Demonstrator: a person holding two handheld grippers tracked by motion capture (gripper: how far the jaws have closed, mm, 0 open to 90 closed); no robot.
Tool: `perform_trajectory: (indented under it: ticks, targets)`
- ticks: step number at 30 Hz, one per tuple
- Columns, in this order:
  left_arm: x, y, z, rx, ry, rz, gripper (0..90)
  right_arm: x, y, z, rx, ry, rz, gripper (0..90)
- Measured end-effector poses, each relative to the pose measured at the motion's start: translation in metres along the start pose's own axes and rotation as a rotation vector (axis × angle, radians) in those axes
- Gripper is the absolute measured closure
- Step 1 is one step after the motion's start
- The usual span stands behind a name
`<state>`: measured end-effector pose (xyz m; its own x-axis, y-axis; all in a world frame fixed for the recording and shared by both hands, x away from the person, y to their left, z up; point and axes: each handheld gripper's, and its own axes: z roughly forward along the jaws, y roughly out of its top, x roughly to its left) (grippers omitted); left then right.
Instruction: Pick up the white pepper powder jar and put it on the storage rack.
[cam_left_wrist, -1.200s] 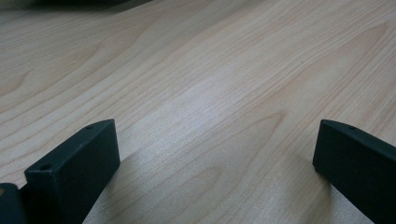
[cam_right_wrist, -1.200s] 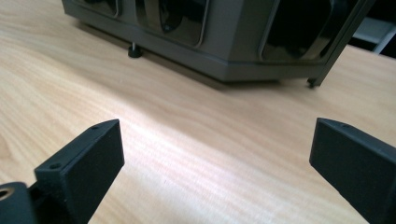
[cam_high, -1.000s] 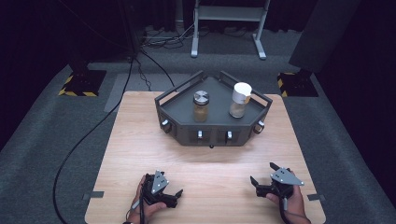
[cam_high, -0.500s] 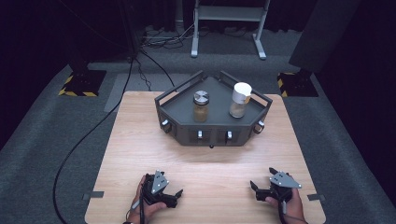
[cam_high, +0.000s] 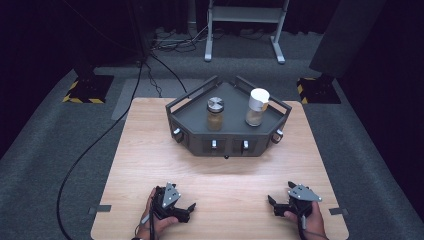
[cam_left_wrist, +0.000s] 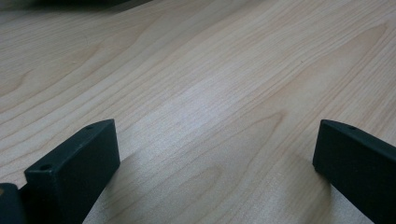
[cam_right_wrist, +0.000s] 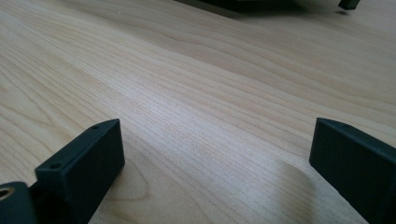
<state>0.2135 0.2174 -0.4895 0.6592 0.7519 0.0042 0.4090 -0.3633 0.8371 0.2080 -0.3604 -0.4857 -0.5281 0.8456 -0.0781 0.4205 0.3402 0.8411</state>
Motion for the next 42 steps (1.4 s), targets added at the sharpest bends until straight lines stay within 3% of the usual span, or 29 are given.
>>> perform_trajectory:
  ticks: [6, 42]
  targets:
    - [0.0000, 0.0001, 0.0000, 0.001, 0.000, 0.000, 0.5, -0.0099, 0.0042, 0.0022, 0.025, 0.036, 0.047, 2.7]
    - [0.0001, 0.0001, 0.0004, -0.001, -0.003, 0.003, 0.6, -0.0092, 0.0043, 0.0022, 0.026, 0.034, 0.047, 2.6]
